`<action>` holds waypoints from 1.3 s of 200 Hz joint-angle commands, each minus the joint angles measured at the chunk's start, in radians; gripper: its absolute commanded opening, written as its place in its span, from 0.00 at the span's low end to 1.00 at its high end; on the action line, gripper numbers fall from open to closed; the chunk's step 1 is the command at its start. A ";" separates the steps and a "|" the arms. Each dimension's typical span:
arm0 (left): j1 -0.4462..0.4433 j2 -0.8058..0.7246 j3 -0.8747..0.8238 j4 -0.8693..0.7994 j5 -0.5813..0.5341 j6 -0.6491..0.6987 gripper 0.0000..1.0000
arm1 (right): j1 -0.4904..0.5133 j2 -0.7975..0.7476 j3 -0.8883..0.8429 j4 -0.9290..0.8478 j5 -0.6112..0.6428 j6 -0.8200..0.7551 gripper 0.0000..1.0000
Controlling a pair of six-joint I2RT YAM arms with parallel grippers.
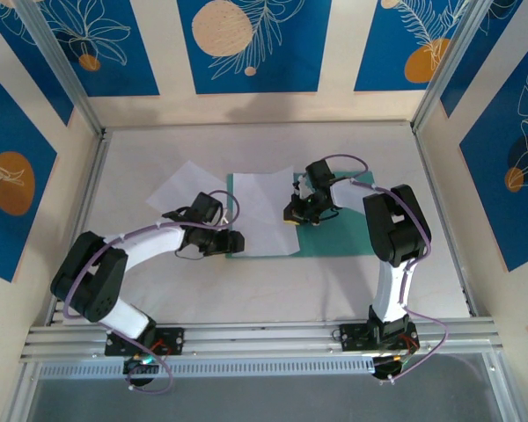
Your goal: Put the files into the folder
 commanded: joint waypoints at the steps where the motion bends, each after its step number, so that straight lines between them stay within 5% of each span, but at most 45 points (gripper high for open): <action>1: -0.008 0.012 -0.010 0.018 0.007 -0.006 0.65 | 0.007 -0.016 0.000 -0.012 -0.011 0.003 0.05; 35: -0.008 0.023 -0.009 0.027 0.010 -0.005 0.66 | 0.003 -0.001 0.010 -0.021 -0.011 -0.007 0.09; 123: -0.010 -0.011 0.053 -0.053 -0.055 0.033 0.65 | -0.052 -0.106 0.027 -0.104 -0.001 -0.055 0.46; 184: -0.028 -0.088 0.155 -0.043 -0.065 0.033 0.70 | -0.205 -0.240 -0.038 -0.111 0.027 -0.075 0.50; 225: -0.098 0.030 0.295 -0.004 -0.102 0.027 0.72 | -0.285 -0.229 -0.097 -0.035 0.046 -0.036 0.49; 260: -0.184 0.156 0.417 0.050 -0.241 -0.044 0.77 | -0.311 -0.208 -0.143 0.038 0.047 0.017 0.46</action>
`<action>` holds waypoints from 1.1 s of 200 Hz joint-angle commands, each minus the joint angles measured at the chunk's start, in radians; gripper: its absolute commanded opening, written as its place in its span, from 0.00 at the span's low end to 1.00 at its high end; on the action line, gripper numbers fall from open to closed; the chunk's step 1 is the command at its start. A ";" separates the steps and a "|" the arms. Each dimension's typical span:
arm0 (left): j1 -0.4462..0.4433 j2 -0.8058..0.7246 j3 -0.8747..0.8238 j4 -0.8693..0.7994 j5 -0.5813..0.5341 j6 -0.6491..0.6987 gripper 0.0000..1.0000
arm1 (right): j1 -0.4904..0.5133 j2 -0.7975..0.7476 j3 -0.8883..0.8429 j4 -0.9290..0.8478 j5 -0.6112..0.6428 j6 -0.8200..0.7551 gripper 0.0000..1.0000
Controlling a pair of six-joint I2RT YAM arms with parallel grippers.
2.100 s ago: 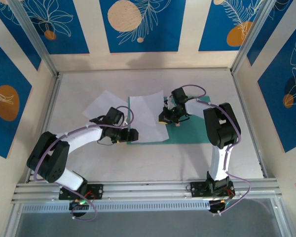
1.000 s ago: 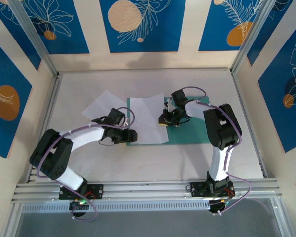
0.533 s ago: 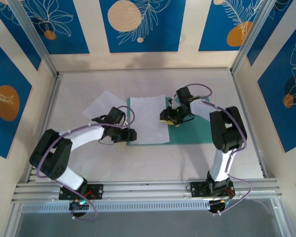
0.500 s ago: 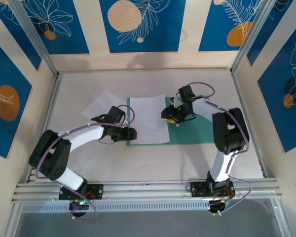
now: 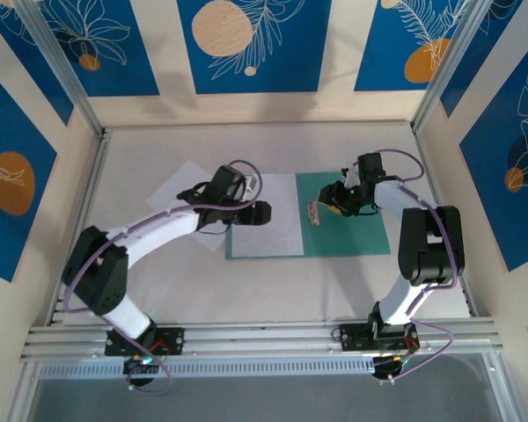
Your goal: Put the files into the folder
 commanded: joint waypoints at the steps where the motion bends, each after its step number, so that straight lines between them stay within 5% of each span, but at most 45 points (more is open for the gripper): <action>1: -0.053 0.073 0.072 0.052 -0.102 -0.047 0.77 | -0.014 0.023 -0.023 0.056 0.003 0.046 0.46; 121: -0.140 0.439 0.356 0.077 -0.099 -0.086 0.77 | 0.001 -0.006 -0.175 0.161 0.089 0.205 0.48; 220: -0.137 0.512 0.348 0.033 -0.156 -0.066 0.77 | 0.015 -0.032 -0.225 0.181 0.080 0.236 0.47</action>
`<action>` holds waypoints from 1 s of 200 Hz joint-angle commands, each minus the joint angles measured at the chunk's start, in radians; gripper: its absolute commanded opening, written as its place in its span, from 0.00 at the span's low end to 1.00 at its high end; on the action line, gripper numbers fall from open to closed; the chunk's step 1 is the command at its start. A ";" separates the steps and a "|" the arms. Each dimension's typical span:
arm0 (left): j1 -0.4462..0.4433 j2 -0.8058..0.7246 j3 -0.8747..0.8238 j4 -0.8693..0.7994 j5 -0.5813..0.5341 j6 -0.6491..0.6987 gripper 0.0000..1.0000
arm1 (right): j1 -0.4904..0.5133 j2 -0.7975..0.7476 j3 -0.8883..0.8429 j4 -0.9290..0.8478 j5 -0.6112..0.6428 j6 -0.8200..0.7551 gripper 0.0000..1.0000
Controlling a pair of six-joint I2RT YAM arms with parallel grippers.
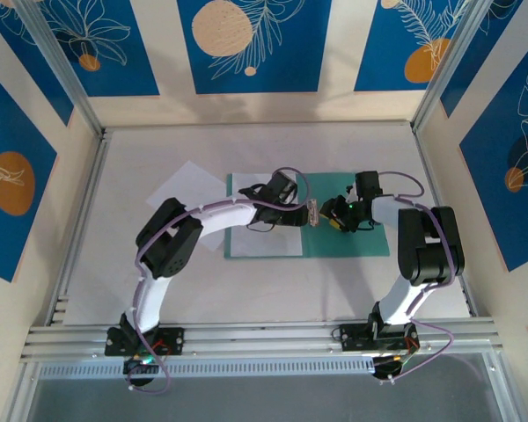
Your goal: Put the files into the folder
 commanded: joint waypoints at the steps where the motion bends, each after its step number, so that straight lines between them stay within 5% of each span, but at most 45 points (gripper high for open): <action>1: 0.003 0.024 -0.001 -0.031 -0.026 0.012 0.77 | 0.008 -0.026 -0.029 -0.015 0.005 0.020 0.47; 134: 0.053 -0.012 -0.081 -0.054 -0.047 0.012 0.77 | 0.010 -0.047 -0.055 -0.011 0.022 0.023 0.46; 200: 0.061 0.013 -0.035 -0.055 0.042 0.065 0.77 | 0.011 -0.044 -0.052 -0.014 0.020 0.020 0.46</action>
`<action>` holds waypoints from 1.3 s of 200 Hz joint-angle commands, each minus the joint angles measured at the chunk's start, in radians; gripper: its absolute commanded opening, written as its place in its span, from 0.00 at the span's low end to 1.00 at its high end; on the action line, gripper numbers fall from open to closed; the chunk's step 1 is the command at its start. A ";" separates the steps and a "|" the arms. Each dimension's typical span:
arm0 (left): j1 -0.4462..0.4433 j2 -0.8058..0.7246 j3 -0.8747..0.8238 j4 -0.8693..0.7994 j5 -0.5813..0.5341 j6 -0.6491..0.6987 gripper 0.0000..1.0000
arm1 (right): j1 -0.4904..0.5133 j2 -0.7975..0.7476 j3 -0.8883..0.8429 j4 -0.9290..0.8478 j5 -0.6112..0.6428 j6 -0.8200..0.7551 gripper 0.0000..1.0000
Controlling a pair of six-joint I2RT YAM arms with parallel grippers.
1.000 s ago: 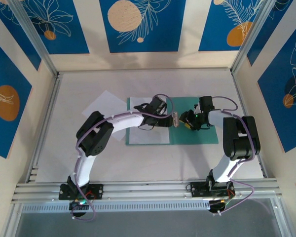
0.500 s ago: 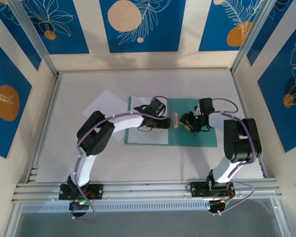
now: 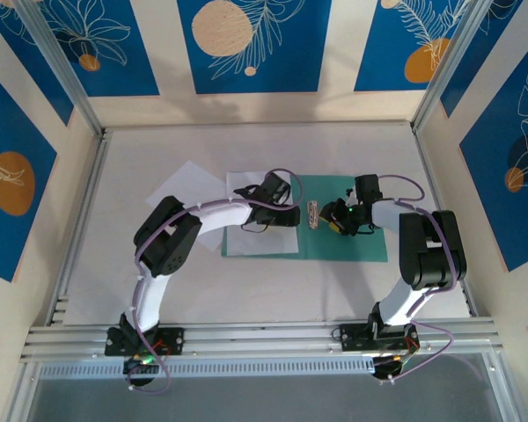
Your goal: Put the files into the folder
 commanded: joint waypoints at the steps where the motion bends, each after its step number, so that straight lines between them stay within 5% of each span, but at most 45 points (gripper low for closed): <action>1: 0.014 0.018 0.016 -0.067 0.050 0.046 0.77 | 0.008 -0.015 -0.014 -0.025 0.016 0.009 0.46; 74: 0.011 0.075 0.061 -0.063 0.161 0.126 0.73 | 0.008 -0.011 -0.006 -0.028 0.015 0.010 0.46; 260: 0.025 0.025 0.048 -0.213 0.056 0.234 0.73 | 0.003 -0.027 0.002 -0.044 0.024 0.012 0.46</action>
